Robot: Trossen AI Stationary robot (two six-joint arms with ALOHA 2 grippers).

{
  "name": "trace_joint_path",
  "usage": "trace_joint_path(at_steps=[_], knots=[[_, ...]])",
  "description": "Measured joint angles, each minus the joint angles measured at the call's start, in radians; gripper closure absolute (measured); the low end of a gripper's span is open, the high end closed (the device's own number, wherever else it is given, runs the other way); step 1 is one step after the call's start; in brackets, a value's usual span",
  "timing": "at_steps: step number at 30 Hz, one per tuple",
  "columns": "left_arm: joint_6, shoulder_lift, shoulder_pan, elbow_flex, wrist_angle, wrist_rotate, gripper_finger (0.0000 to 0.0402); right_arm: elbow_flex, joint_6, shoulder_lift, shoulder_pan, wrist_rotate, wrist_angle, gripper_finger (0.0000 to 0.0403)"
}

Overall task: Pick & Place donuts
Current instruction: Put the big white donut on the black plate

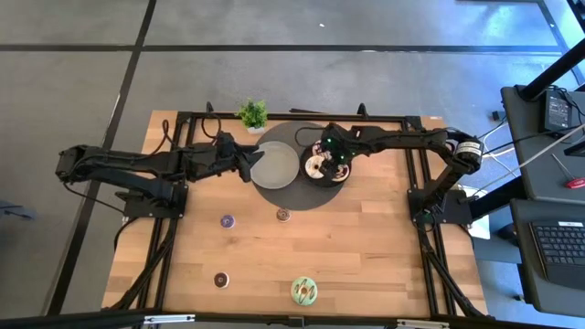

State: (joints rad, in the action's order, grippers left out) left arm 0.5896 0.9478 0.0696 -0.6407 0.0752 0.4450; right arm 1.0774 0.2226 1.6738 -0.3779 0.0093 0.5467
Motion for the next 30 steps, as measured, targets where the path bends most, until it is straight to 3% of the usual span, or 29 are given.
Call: trace_joint_path(at_steps=[8, 13, 17, 30], knots=[[0.067, 0.0, 0.0, 0.0, -0.075, -0.002, 0.0235, 0.138, -0.073, -0.002, 0.0, 0.07, 0.128, 0.012], [0.088, 0.0, 0.0, 0.0, -0.097, -0.002, 0.0235, 0.126, -0.098, 0.01, 0.0, 0.088, 0.136, 0.012], [0.089, 0.0, 0.0, 0.0, -0.098, -0.002, 0.0235, 0.109, -0.094, 0.035, 0.0, 0.171, 0.134, 0.012], [0.086, 0.0, 0.0, 0.0, -0.102, 0.002, 0.0235, 0.076, -0.071, 0.055, 0.003, 0.173, 0.075, 0.012]])
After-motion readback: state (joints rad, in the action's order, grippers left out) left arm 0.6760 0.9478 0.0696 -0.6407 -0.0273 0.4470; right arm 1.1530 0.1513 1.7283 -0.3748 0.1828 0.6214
